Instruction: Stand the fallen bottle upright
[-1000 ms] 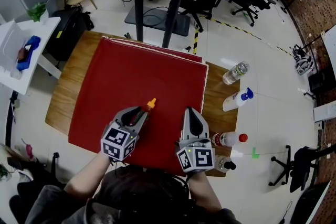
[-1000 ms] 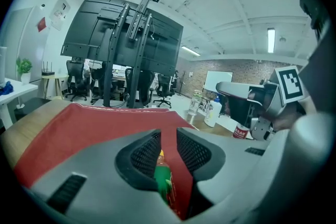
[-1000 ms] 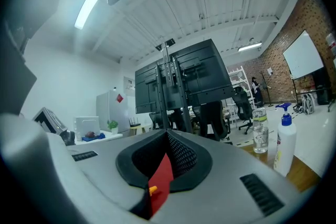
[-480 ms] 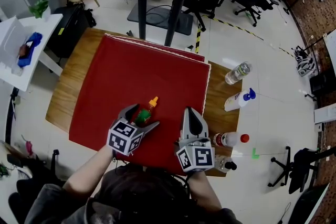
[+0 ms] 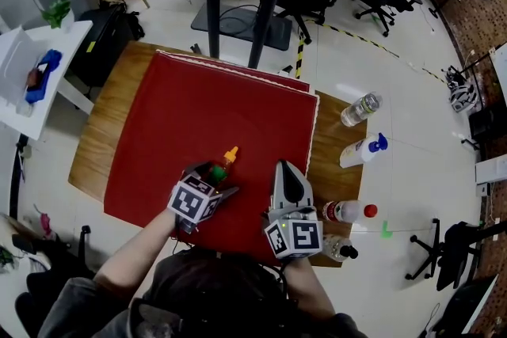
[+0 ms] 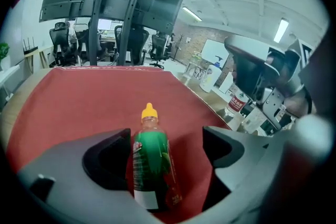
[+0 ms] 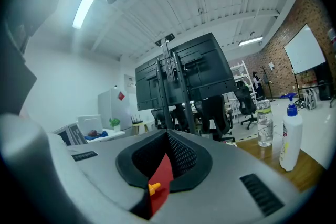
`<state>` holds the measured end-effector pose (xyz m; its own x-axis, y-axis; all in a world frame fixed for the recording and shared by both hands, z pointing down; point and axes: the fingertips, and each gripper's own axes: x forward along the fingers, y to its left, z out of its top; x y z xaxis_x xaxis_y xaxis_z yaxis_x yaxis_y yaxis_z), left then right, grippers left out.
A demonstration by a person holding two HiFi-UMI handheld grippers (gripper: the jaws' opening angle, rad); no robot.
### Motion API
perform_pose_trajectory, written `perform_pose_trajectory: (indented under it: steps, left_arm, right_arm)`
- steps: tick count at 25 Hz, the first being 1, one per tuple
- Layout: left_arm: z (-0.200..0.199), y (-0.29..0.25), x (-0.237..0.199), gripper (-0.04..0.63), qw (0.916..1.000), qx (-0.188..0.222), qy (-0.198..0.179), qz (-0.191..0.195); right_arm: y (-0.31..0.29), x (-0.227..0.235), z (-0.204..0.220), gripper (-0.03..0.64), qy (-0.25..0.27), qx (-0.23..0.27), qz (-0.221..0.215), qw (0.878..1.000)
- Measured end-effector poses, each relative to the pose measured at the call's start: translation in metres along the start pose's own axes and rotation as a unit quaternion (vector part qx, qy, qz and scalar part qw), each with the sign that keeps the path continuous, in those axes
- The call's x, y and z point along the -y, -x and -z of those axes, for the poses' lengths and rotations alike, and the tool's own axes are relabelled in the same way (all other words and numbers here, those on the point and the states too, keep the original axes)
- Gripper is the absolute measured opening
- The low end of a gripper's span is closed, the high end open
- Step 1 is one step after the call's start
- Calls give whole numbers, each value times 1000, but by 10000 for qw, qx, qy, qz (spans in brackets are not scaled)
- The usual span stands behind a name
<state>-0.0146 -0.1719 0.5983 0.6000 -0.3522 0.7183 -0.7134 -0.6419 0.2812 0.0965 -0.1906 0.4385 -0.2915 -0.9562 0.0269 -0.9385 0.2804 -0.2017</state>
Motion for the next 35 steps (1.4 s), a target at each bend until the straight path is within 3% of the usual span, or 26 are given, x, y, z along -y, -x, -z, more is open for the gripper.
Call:
perform_pose_trajectory:
  steps: [7, 14, 25, 30, 35]
  left_arm:
    - [0, -19, -21, 443, 9991, -263, -46, -336]
    - [7, -35, -23, 443, 9975, -669, 161, -160]
    - [7, -55, -36, 445, 9927, -1148, 121, -359]
    - [9, -63, -39, 445, 9899, -1302, -55, -554]
    - [6, -69, -43, 411, 9836, -1438, -467, -983]
  right_arm:
    - [-10, 12, 5, 6, -21, -66, 29, 10000]
    - [-21, 22, 11, 6, -102, -127, 91, 9998]
    - [-32, 32, 17, 6, -173, -168, 106, 9997]
    - [-33, 41, 18, 6, -202, -154, 157, 9996]
    - [-33, 46, 19, 6, -222, -167, 162, 9995]
